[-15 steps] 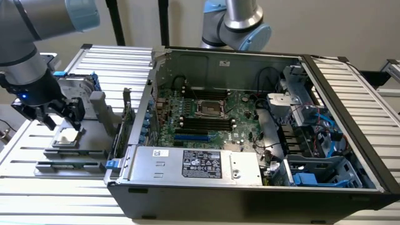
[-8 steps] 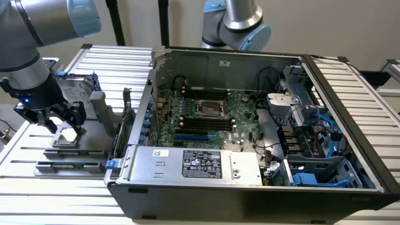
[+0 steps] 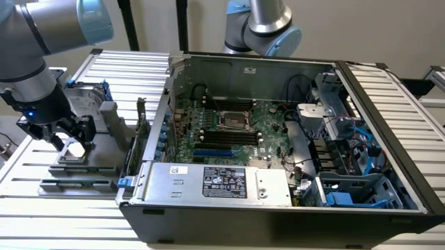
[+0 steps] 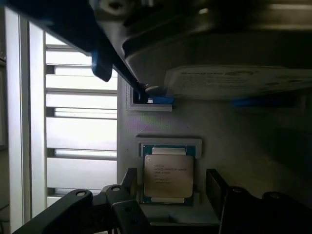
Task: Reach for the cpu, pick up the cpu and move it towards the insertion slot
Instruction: 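Pick up the cpu and move it towards the insertion slot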
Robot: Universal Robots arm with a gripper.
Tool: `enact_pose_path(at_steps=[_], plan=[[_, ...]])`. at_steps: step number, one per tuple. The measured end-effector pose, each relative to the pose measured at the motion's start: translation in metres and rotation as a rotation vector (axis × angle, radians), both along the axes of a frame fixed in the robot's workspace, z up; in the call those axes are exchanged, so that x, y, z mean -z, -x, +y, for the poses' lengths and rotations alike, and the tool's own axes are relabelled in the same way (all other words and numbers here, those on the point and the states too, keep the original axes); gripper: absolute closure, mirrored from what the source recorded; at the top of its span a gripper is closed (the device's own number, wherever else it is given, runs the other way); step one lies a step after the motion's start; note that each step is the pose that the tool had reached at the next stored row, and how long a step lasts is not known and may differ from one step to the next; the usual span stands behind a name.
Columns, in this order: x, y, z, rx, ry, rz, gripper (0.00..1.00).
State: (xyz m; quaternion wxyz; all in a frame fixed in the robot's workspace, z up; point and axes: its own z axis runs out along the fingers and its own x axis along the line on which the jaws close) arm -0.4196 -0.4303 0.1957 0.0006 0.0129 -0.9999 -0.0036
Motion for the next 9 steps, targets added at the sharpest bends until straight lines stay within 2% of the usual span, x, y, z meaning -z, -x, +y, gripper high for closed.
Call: enact_pose_path(at_steps=[9], plan=[[0.0051,0.0015,0.0,0.002,0.0039,-0.0002,0.33]])
